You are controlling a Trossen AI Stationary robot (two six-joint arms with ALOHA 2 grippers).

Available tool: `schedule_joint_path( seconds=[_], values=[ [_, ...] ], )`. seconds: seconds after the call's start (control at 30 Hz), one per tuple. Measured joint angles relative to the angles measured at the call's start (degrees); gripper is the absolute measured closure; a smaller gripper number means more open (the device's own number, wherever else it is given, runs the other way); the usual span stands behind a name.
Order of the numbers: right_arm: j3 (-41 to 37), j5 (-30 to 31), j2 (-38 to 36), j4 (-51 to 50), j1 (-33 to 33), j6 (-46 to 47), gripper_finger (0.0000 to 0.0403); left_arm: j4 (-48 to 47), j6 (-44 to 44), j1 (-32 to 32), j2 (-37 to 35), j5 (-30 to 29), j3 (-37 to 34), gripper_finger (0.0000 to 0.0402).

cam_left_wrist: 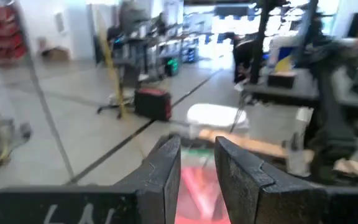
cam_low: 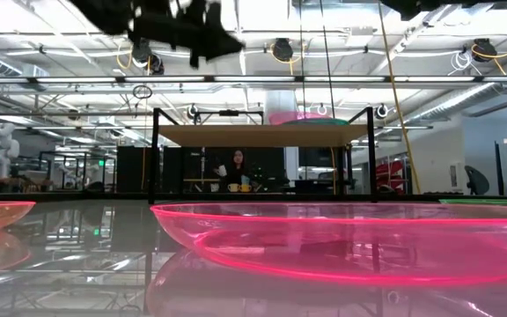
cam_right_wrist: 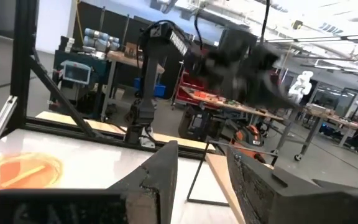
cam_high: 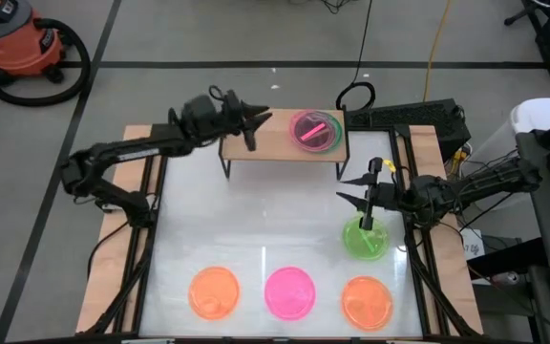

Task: Place and stack plates onto a shelf
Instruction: Stack the top pink plate on the green plate on the shelf

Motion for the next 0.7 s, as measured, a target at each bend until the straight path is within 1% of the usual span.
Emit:
schedule_joint_path(
  seconds=[0.1, 0.2, 0.37, 0.43, 0.5, 0.53, 0.6, 0.7],
  values=[
    [0.00, -0.01, 0.85, 0.07, -0.40, -0.03, 0.0282, 7.31, -1.41, 0.07, 3.59, -0.86, -4.59, 0.0298],
    [0.00, -0.04, 1.71, 0.45, -1.15, -0.04, 0.0282, 13.32, -2.92, -0.36, 6.79, -1.04, -6.07, 0.0298],
    [0.00, -0.01, 2.93, 0.96, -1.60, -0.02, 0.0282, 14.98, -3.09, -0.77, 7.91, -0.50, -6.21, 0.0298],
    [0.00, -0.05, 2.99, -0.07, -1.58, 0.77, 0.0282, 15.63, -4.93, -0.82, 5.87, 1.97, -6.25, 0.0298],
    [0.00, 0.11, 2.94, -1.23, -1.58, 4.16, 0.0282, 16.39, -7.65, -0.48, 2.45, 4.14, -6.27, 0.0298],
    [0.00, 1.14, 2.94, -2.02, -1.58, 5.72, 0.0282, 17.34, -8.44, -0.33, 0.39, 4.87, -6.61, 0.0298],
    [0.00, 2.58, 2.94, -3.78, -1.59, 7.65, 0.0282, 19.13, -9.22, -0.30, -3.79, 5.55, -8.65, 0.0298],
    [0.00, 2.93, 2.97, -6.40, -1.88, 9.48, 0.0282, 21.78, -8.64, -2.01, -10.14, 6.19, -13.34, 0.0298]
  ],
)
